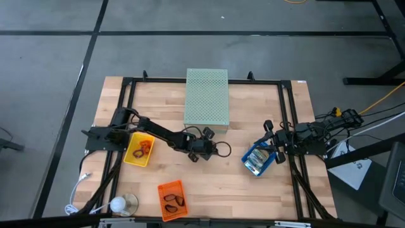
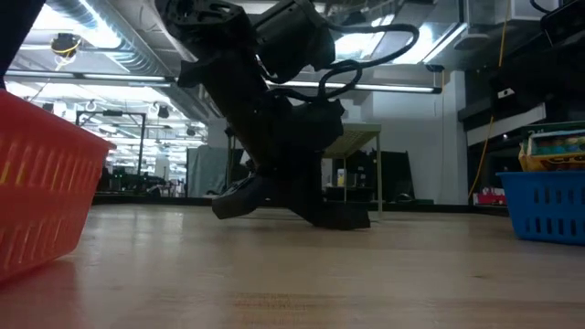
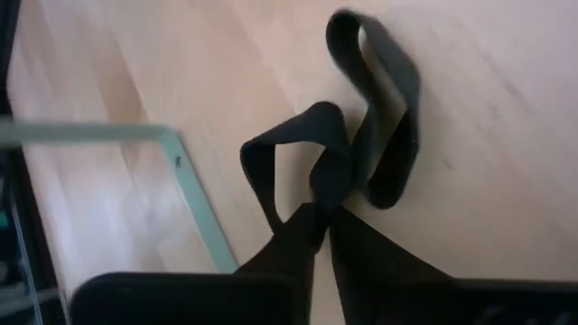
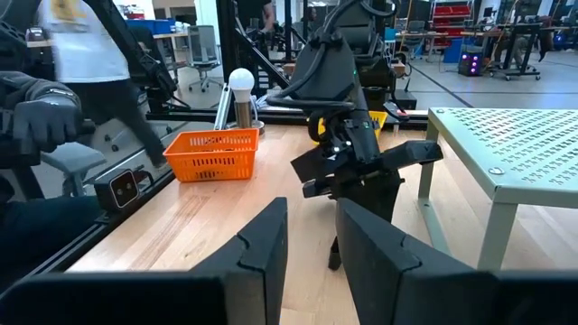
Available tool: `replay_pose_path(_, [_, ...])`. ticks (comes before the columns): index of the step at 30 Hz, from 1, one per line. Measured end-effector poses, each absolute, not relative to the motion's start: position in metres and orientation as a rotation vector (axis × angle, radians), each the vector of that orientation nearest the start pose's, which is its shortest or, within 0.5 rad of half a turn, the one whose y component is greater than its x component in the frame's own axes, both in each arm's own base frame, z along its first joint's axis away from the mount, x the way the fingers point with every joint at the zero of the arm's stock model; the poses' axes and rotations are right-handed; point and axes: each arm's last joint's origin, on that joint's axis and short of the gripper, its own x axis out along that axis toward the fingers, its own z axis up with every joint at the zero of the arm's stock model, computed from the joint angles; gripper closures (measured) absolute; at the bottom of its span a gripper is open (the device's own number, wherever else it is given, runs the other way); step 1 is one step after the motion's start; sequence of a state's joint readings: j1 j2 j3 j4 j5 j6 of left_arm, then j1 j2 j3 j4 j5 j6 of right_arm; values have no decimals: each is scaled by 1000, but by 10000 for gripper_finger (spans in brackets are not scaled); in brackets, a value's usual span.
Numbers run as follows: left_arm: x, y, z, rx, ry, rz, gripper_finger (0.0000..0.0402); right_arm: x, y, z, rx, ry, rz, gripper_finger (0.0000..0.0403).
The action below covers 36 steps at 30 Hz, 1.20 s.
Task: Pick & Place Office Desk Supplies
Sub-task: Put the black rubber band into the orange bin
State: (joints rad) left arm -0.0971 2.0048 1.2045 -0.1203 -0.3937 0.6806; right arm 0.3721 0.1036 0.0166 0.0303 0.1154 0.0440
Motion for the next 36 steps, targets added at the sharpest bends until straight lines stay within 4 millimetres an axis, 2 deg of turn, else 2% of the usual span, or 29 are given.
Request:
replay_pose_path(3, [400,-26,132,793,981,32,393,97,34,164,30,61,255,305])
replay_pose_path(11, [398,-29,134,797,995,120,399,97,34,164,30,61,255,305])
replay_pose_path(17, [390,-43,156,802,972,171,399,97,34,164,29,63,256,305])
replay_pose_path(22, [371,-58,178,798,1006,196,399,97,35,164,29,64,258,305])
replay_pose_path(26, [351,-81,195,686,1018,55,400,97,35,164,30,64,259,305])
replay_pose_path(33, [307,-139,235,356,973,-303,400,97,34,164,30,64,258,305])
replay_pose_path(36, [286,-163,252,236,936,-393,400,97,34,164,32,64,258,305])
